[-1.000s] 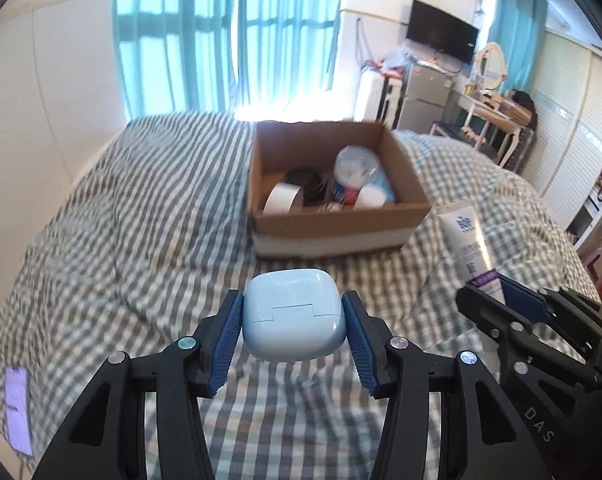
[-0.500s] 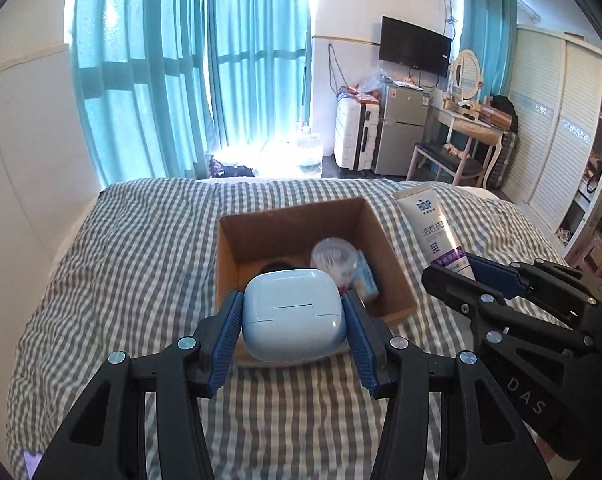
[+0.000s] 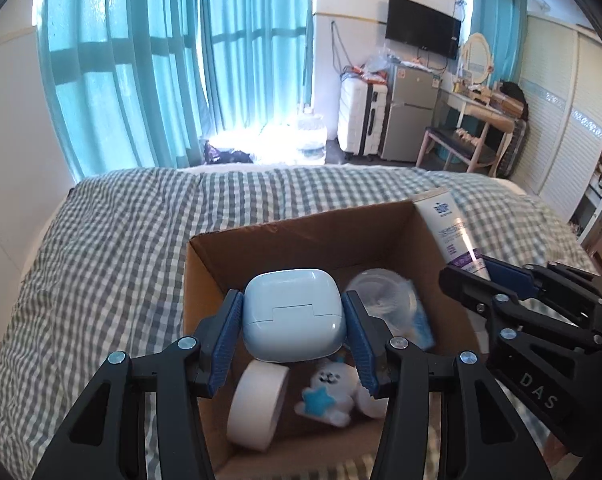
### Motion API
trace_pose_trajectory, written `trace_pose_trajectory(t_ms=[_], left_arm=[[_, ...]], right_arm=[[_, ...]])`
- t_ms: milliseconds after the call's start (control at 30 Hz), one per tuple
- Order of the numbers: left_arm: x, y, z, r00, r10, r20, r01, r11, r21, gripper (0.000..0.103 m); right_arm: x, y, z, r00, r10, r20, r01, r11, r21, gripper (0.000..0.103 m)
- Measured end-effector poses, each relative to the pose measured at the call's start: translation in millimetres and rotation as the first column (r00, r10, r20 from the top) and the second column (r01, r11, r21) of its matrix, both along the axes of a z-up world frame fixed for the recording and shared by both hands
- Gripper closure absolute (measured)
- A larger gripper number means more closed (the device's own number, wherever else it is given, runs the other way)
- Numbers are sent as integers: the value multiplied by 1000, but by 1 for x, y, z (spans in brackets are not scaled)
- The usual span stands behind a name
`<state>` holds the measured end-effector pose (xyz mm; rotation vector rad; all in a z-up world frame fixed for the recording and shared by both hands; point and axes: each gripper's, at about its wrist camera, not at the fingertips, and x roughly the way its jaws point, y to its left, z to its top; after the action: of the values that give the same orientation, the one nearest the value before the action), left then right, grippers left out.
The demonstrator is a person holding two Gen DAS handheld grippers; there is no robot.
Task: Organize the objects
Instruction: 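Carry the soap box and toothpaste tube into the box and open both tools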
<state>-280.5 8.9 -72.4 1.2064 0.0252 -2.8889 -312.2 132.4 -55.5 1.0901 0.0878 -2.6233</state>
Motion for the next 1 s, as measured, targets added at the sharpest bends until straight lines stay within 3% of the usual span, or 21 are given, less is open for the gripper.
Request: trace_pose_trajectory(t_ms=[233,533,633,667,767,1000], left_arm=[[-14,-4,-27,1000,3,20,-4,1000,25,51],[-17,-1,-41,998,-20,51,18,999,43,51],[-15,-2,-40,998,-32,58,29,998,54,49],[-13,-2,-37,998,-34,49,31,998,52,46],[-6,-4,-22,1000,-8,-6,8,1000,26,21],[7,-17,18,998,40,-48,-37,998,57,14]], right_arm=[[-13,1,-26,999,-7,31,7,1000,7,78],[-4,-3,-29,999,-12,37,13,1000,-19,78],[-2,-3,-23,999,-22,30,23,999,-35,68],[-1,-1,-20,999,-26,26,27,999,-40,66],[1,3,-9,999,-32,17,33,998,-58,60],[14,11,24,999,-50,-11,49,994,-97,45]])
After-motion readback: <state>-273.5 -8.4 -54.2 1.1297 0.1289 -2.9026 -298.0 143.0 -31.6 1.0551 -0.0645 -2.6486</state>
